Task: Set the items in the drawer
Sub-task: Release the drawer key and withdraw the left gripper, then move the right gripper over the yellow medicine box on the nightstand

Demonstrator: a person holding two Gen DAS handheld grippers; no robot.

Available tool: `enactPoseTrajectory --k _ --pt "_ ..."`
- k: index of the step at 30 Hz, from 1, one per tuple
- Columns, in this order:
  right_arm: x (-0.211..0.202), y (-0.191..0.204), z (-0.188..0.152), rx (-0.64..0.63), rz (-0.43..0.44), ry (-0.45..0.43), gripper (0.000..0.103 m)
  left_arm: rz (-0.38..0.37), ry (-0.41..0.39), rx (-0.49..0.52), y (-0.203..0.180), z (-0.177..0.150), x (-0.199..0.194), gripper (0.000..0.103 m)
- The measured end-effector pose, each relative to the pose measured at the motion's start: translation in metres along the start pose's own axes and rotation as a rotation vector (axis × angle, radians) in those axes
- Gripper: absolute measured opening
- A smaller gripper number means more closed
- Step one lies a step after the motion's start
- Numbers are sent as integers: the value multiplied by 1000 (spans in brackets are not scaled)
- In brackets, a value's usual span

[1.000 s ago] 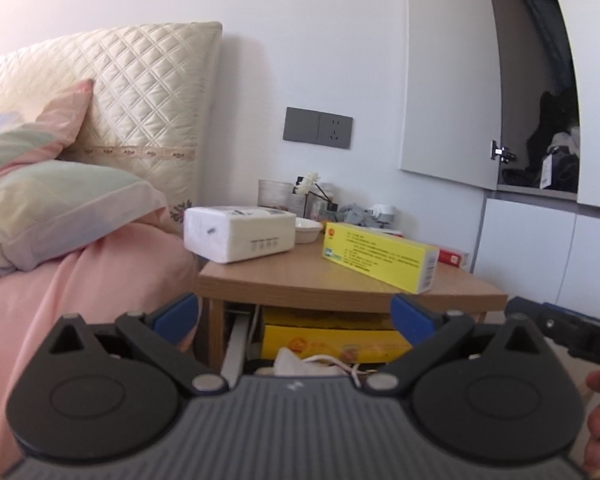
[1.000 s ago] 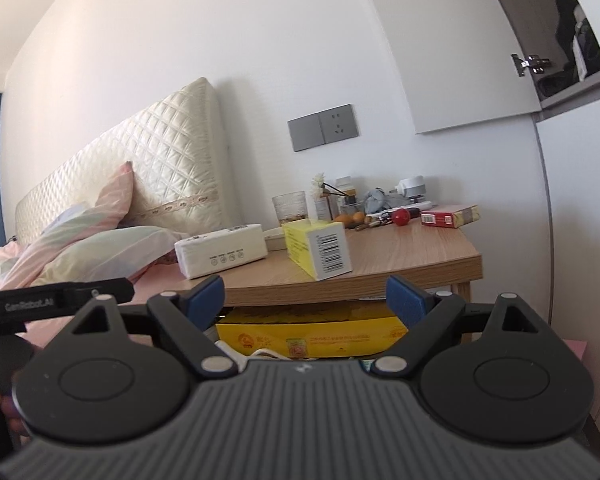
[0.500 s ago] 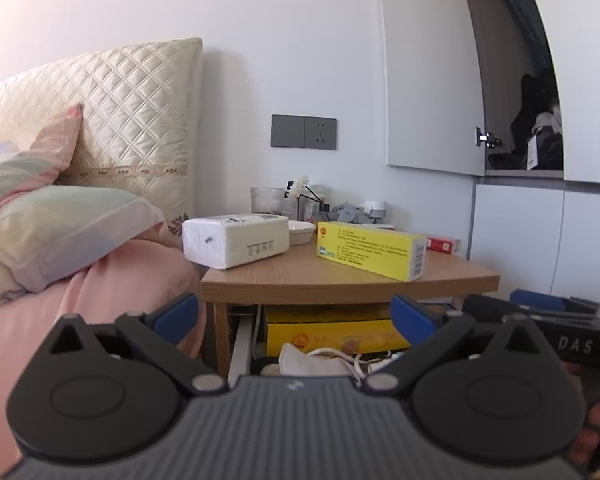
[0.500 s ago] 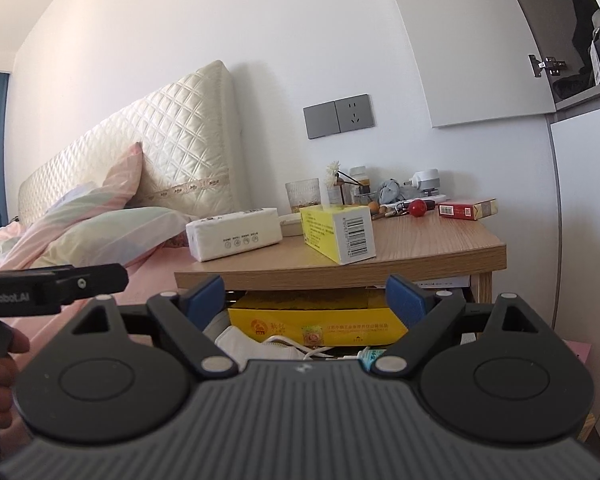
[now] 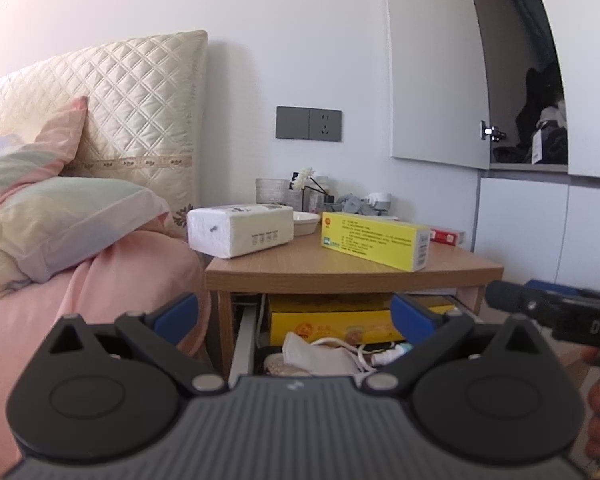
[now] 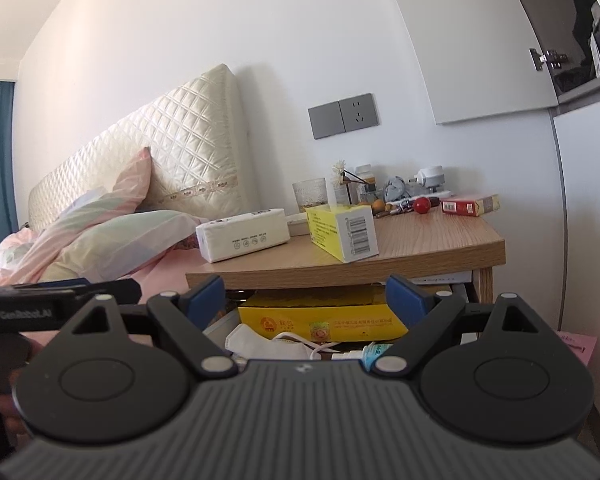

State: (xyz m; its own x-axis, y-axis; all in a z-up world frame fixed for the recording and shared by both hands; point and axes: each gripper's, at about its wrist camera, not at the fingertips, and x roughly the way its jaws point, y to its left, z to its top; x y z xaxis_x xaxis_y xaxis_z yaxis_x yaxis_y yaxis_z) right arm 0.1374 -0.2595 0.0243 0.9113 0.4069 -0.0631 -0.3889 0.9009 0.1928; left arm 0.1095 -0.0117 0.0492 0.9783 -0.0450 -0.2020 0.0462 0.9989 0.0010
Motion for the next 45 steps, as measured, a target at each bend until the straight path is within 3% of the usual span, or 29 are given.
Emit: enactPoseTrajectory --k 31,39,45 --pt "-9 -13 5 -7 24 25 90 5 8 36 -4 -3 2 103" --pt "20 -23 41 79 85 45 90 -10 5 48 -9 -5 -1 103" --pt "92 -24 84 24 84 181 90 -23 6 44 -12 -5 -2 103"
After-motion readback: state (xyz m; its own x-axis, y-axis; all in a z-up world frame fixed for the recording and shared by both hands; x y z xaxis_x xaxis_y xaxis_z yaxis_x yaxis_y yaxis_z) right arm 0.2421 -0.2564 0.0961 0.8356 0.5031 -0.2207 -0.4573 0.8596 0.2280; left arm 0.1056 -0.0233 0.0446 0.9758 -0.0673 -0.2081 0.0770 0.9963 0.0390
